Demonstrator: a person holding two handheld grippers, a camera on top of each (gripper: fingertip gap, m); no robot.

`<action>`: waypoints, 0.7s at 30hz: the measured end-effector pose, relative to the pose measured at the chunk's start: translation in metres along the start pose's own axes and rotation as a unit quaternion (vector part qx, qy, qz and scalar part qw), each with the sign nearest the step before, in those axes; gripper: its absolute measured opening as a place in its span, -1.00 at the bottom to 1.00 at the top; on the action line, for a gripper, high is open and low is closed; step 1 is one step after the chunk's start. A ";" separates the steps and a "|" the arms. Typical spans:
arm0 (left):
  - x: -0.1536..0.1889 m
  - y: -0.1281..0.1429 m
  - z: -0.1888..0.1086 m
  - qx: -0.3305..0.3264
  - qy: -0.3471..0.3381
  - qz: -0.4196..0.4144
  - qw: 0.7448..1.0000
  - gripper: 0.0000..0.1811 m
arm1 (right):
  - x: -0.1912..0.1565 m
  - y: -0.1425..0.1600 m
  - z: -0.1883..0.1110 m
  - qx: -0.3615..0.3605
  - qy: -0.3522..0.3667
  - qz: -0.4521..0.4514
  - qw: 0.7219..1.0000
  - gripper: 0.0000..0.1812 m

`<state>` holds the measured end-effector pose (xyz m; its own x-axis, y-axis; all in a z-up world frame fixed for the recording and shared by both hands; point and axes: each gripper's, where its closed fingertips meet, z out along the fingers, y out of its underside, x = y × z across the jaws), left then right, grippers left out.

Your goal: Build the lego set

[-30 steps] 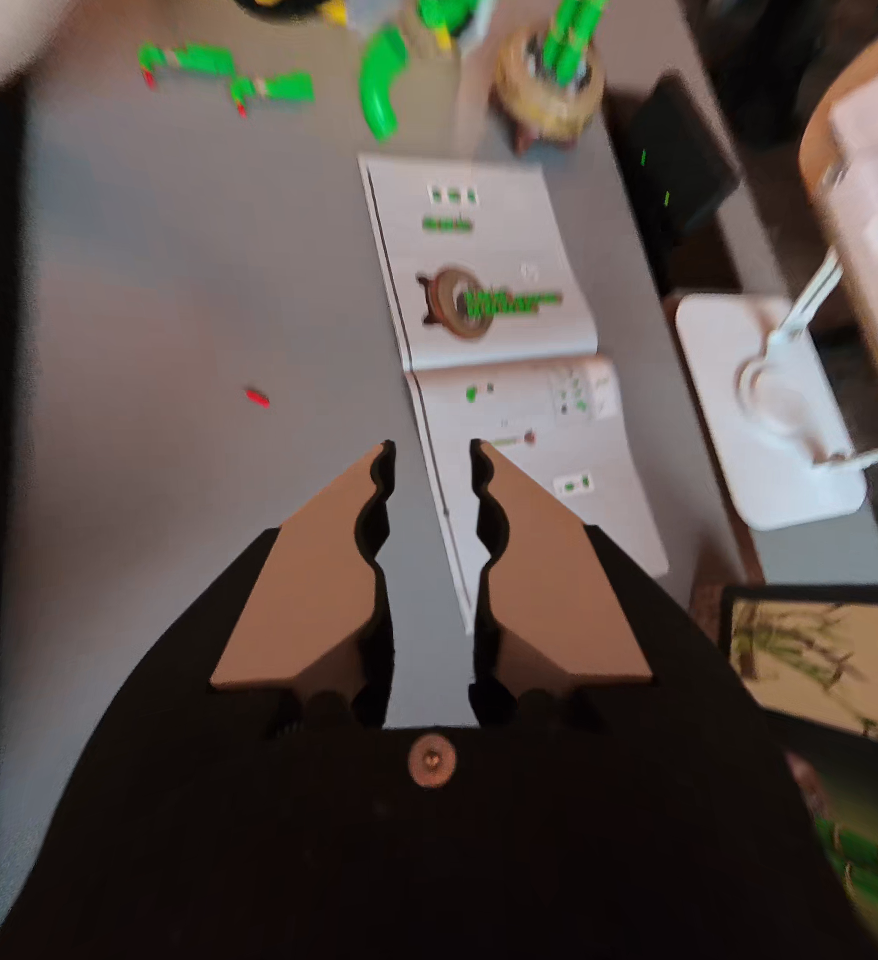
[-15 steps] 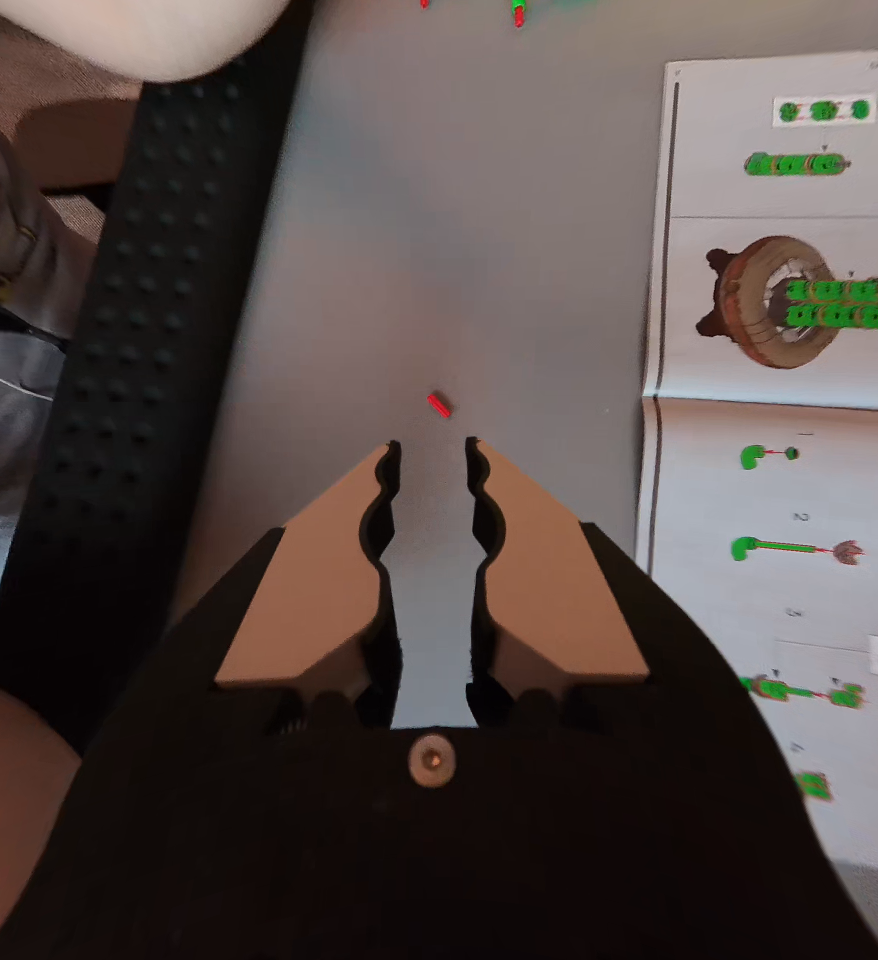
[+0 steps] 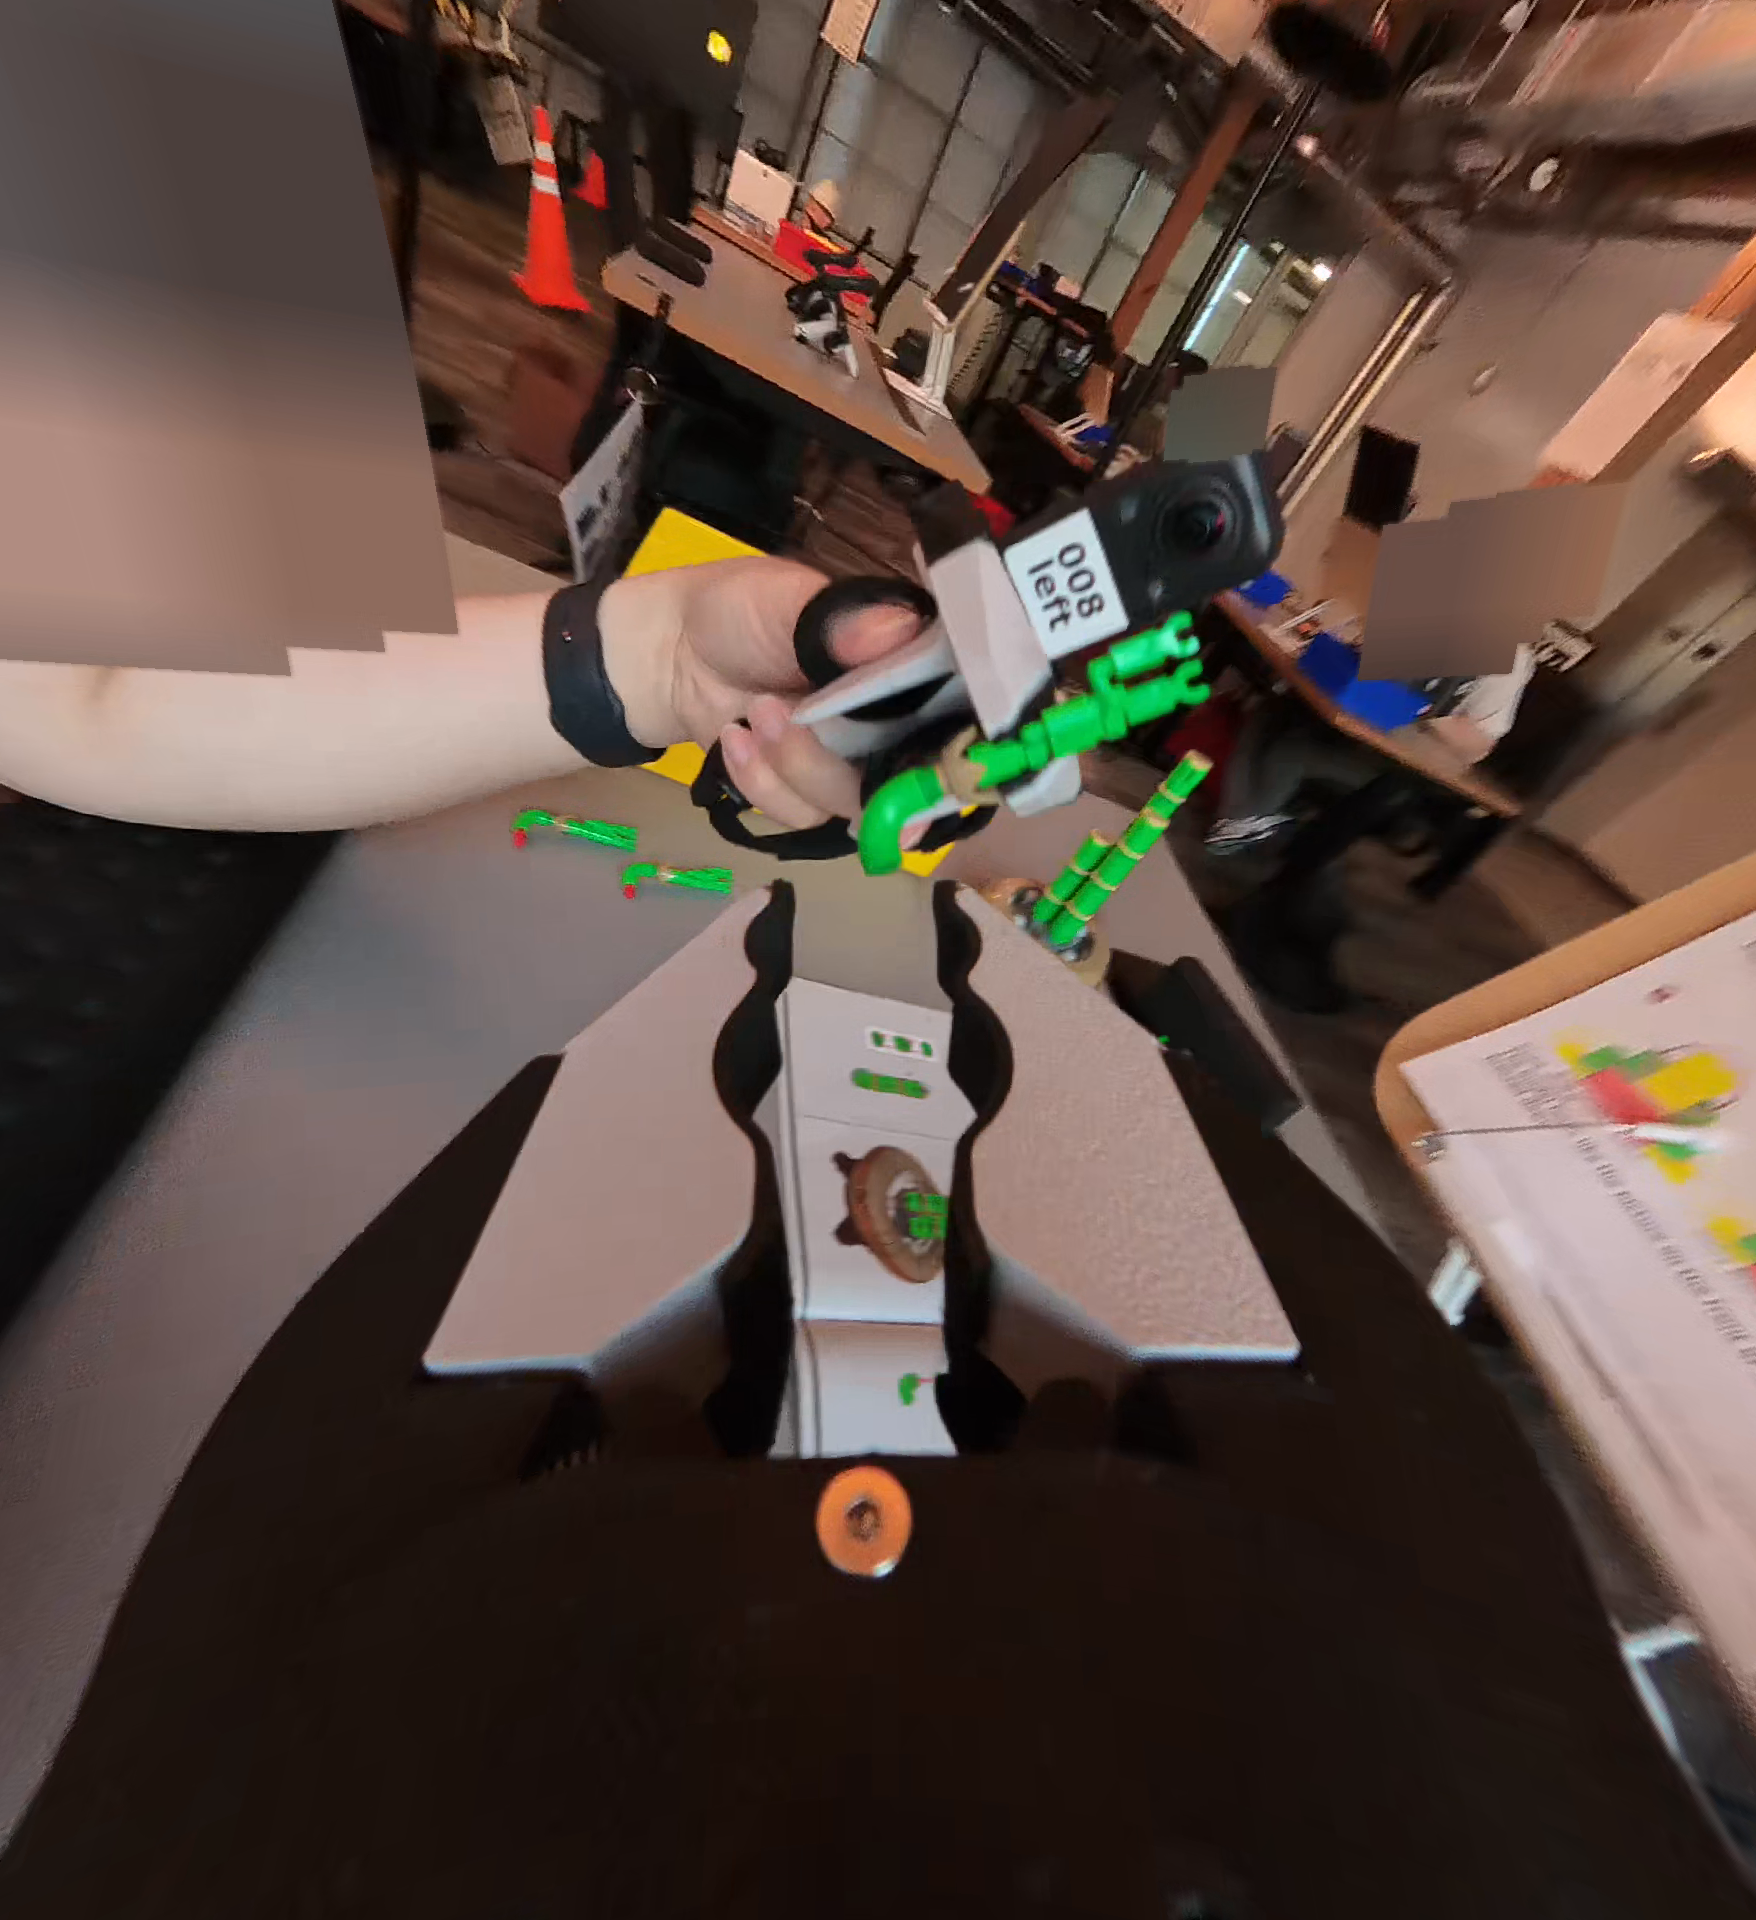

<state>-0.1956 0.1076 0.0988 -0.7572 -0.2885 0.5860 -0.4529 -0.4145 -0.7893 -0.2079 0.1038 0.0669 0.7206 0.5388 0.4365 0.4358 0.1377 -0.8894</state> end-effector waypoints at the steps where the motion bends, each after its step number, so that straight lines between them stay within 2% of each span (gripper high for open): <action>1: 0.002 -0.001 0.001 0.002 0.004 0.006 1.000 -0.94 | 0.000 -0.005 0.002 -0.002 0.010 -0.016 1.000 -0.71; 3: 0.005 -0.001 0.003 0.005 0.010 0.013 1.000 -0.94 | 0.000 -0.009 0.005 -0.014 0.027 -0.037 0.999 -0.75; 5: 0.004 0.002 0.005 -0.004 0.007 0.016 1.000 -0.94 | 0.000 -0.010 0.007 -0.024 0.041 -0.058 0.997 -0.92; 12: -0.004 0.001 0.003 -0.007 -0.024 0.037 0.999 -0.91 | 0.005 -0.002 0.008 -0.063 0.067 -0.103 0.990 -0.93; 14: -0.008 -0.002 0.000 0.001 -0.040 0.034 0.999 -0.80 | 0.012 0.003 0.008 -0.091 0.095 -0.126 0.983 -0.93; 16: -0.017 -0.005 -0.007 0.007 -0.069 0.037 0.997 -0.76 | 0.024 0.006 0.006 -0.118 0.140 -0.150 0.972 -0.93; 21: -0.029 -0.002 -0.014 -0.007 -0.118 0.057 0.991 -0.67 | 0.037 0.008 0.001 -0.160 0.191 -0.187 0.950 -0.93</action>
<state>-0.1794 0.1292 0.0809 -0.6737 -0.5272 0.5180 -0.3789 -0.3554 -0.8545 -0.1783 0.1255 0.0760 0.5991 0.1525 0.7860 0.7979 -0.0314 -0.6020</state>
